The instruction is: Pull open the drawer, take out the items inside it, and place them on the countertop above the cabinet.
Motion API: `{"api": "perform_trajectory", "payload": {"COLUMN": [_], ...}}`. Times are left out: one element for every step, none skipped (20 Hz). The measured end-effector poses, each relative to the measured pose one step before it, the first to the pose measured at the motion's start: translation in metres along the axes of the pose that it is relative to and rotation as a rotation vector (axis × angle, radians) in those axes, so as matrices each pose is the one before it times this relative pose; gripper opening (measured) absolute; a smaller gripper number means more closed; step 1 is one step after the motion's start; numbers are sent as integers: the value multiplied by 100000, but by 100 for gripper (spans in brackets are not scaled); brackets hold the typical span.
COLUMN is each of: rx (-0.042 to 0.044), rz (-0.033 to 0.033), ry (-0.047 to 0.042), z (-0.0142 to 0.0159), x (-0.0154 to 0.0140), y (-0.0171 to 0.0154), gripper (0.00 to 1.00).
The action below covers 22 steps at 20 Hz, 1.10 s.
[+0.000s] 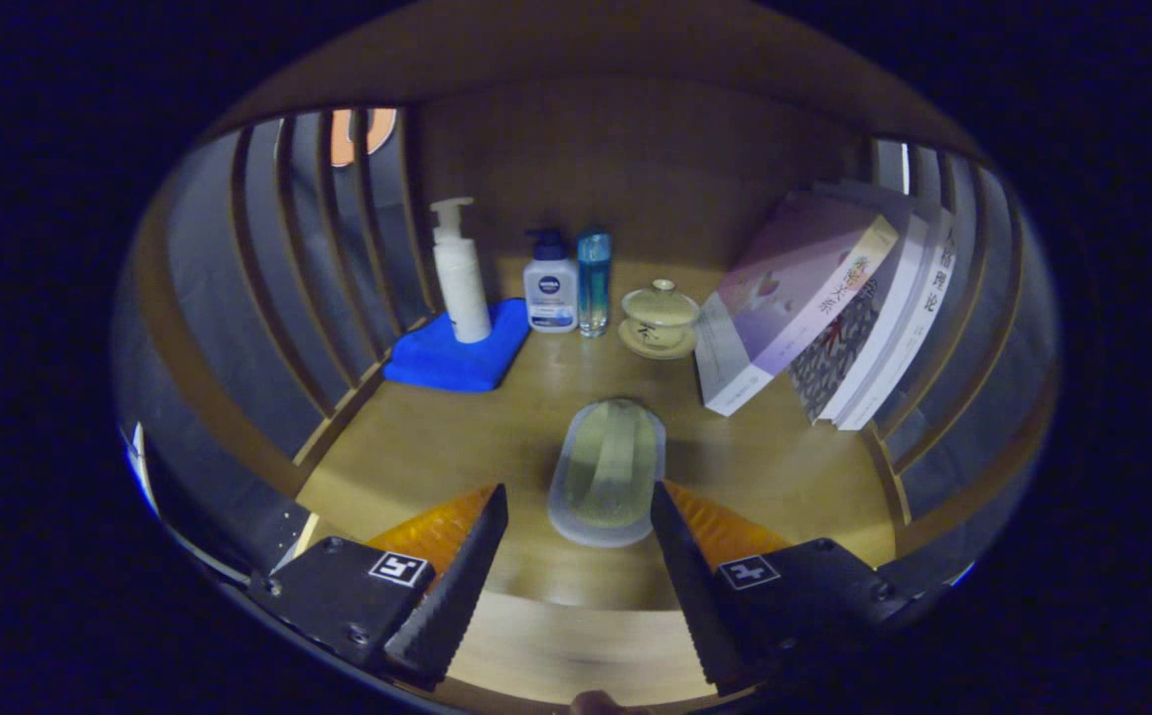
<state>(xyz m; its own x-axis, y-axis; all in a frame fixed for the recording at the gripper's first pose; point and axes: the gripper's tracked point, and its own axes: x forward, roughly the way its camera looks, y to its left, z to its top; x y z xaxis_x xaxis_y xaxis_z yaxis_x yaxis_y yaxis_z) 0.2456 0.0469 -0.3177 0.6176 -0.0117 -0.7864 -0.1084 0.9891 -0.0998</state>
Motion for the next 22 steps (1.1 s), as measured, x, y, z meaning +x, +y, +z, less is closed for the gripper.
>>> {"api": "perform_trajectory", "payload": {"rx": [-1347,-1113,-1182,-735,-278,614,1214,1493,1230,1271,511,1068,742,1309,1318,1359,525,255,2,-295,-718,-321], "rz": [434,439,762,90,619,681,775,1023,1261,1030,1109,53,-281,-181,115,-326,215,-287,-409,-473,-58,-819], "ry": [-1944,-2496,-2425,-2552,-2340,-2170,-2102,-2221,-2130,-2349,-662,-524,-131,-781,-1273,-2047,-1934,-1475,-903,-452,-258,-477], "z": [-186,-93,-84,-139,-95,-245,-144,-295,-258,-361,-648,-849,-845,-730,-510,-492,-462,-778,-847,-942,-886,-737], "x": [-1102,-1223,-1083,-1296,-1119,-1147,-943,-1215,-996,-928,-726,-761,-608,-577,-495,-669,-594,-578,-471,-335,-335,-351], "y": [366,505,448,351,369,394,308,300,353,250,209,-55,-146,-154,-103,-158,-41,-98,-82,-19,103,-86], "gripper": [92,91,92,93,94,94,95,95,95,97,97,98,98,98,98,98,98,98,98,98,98,98]}}
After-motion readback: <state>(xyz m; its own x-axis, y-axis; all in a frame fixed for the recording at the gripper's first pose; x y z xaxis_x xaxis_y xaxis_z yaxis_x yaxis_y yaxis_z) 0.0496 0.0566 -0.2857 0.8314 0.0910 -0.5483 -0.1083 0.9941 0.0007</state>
